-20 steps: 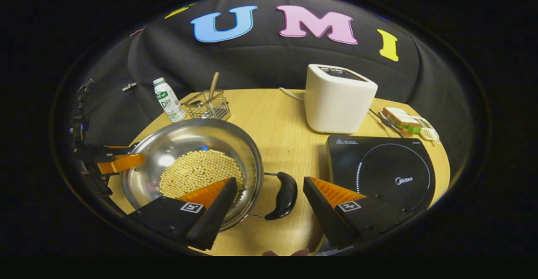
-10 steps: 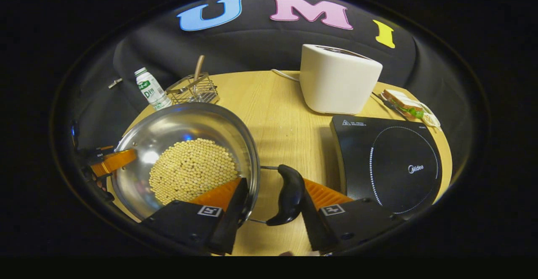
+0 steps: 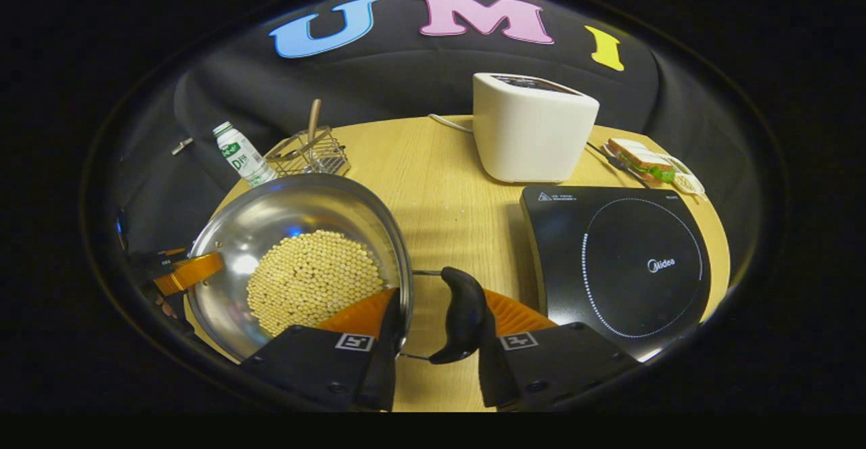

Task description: First push the handle of the pot to place it horizontally, then grasp the pot with both hands and set it on the induction cooktop.

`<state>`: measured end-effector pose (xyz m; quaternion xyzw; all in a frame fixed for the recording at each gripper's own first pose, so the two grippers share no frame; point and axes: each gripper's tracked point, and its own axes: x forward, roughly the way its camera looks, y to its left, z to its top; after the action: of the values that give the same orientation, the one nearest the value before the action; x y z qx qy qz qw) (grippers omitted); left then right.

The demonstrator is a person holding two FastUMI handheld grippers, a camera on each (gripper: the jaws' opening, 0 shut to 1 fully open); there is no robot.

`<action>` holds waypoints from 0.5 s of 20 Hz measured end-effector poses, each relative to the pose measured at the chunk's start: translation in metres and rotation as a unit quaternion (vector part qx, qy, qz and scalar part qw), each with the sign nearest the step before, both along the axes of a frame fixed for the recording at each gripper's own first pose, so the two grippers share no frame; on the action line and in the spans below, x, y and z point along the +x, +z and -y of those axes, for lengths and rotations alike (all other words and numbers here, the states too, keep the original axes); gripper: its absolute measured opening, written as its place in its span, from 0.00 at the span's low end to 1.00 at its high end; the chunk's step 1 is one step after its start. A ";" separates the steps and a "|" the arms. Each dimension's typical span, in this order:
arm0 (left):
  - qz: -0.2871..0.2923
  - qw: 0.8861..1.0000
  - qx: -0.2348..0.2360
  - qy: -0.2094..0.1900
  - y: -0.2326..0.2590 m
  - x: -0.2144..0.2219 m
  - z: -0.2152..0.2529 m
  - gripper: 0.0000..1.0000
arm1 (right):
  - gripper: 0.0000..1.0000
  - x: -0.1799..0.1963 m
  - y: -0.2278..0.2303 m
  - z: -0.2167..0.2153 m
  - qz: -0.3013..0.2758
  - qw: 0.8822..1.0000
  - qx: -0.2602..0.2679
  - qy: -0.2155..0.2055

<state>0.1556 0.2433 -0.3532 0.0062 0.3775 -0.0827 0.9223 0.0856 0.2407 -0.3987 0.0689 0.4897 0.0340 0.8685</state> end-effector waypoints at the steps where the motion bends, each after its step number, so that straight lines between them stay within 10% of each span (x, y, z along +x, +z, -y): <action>1: 0.000 1.000 0.001 0.003 0.006 -0.002 0.002 0.53 | 0.52 -0.001 0.007 0.003 0.002 1.000 0.004 0.003; 10: -0.006 0.999 -0.026 0.021 0.059 -0.043 0.068 0.53 | 0.52 -0.023 0.074 0.076 0.014 1.000 -0.012 0.011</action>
<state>0.1128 0.1756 -0.2937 -0.0266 0.3810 -0.0733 0.9213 0.0624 0.1649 -0.3248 0.0530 0.4781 0.0385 0.8758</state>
